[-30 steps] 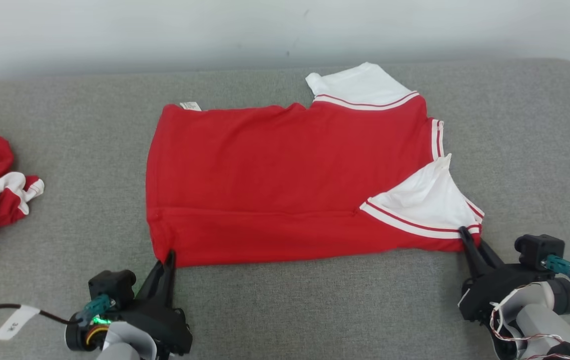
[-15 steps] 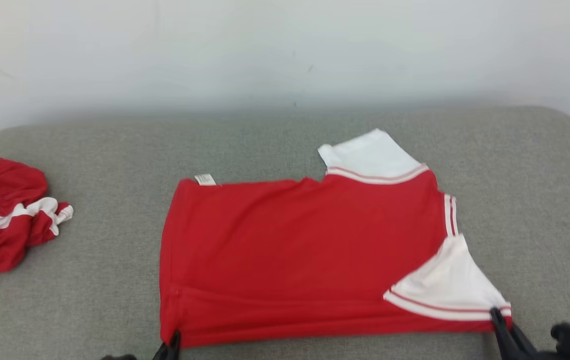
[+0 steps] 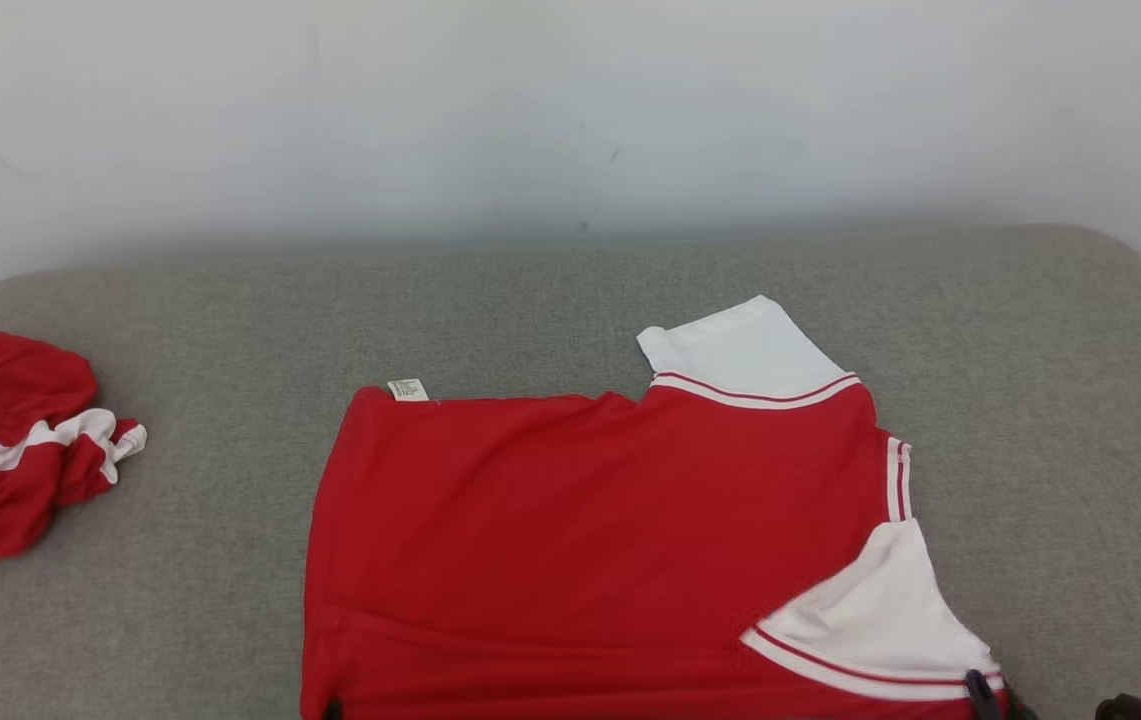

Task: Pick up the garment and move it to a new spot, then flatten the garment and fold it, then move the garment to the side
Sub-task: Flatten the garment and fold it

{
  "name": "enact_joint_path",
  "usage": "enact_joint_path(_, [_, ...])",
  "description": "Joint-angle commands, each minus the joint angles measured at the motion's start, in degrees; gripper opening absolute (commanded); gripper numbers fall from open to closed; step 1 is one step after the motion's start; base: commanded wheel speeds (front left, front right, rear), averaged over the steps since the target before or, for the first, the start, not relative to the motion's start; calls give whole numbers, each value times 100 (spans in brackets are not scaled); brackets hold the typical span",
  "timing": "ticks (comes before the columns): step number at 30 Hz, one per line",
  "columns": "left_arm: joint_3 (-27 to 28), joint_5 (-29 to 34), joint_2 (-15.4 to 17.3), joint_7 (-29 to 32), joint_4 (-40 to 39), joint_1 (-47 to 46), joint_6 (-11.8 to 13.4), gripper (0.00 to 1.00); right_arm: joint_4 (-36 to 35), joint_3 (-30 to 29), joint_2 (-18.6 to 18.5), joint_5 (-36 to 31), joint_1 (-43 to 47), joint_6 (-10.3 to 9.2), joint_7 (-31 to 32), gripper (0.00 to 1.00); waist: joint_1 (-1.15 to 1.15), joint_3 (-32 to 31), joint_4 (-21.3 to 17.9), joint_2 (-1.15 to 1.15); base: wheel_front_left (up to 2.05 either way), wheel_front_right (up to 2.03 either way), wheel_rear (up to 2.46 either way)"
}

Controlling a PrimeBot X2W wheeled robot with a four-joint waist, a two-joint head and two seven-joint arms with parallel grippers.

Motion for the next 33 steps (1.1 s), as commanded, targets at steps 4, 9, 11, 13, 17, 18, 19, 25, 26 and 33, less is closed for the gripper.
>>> enact_joint_path(4, [135,93,-40,-18,-68,45,16,100,-119,-139,96,-134,82,-15,1,100,0,-70,49,0,0,0,0])
enact_joint_path(9, [489,301,-98,-18,-503,191,16,100,-435,-266,148,-314,85,-15,-187,100,0,-132,105,0,0,0,0])
enact_joint_path(11, [697,444,-125,-19,-801,245,15,100,-591,-273,190,-396,51,-15,-307,100,0,-142,129,0,0,0,0])
enact_joint_path(13, [895,680,-161,-18,-1142,341,16,100,-716,-266,229,-487,25,-15,-426,100,0,-148,155,0,0,0,0])
enact_joint_path(17, [1189,1298,-244,-18,-1789,515,46,100,-839,-267,391,-691,0,-15,-650,100,0,-156,211,0,0,0,0])
enact_joint_path(18, [1189,1298,-244,-18,-1789,515,46,100,-839,-267,391,-691,0,-15,-650,100,0,-156,211,0,0,0,0])
enact_joint_path(19, [1227,1486,-270,-18,-1940,560,56,100,-880,-268,453,-724,-16,-15,-695,100,0,-158,222,0,0,0,0])
enact_joint_path(25, [1418,2093,-418,-18,-2545,811,76,100,-1179,-246,665,-1065,85,-15,-791,100,0,-149,298,0,0,0,0])
enact_joint_path(26, [1431,2123,-440,-18,-2585,842,76,100,-1253,-266,719,-1130,133,-15,-791,100,0,-146,307,0,0,0,0])
enact_joint_path(33, [1399,2343,-493,-18,-2388,846,79,100,-1425,-287,932,-1456,281,-15,-792,100,0,-89,323,0,0,0,0])
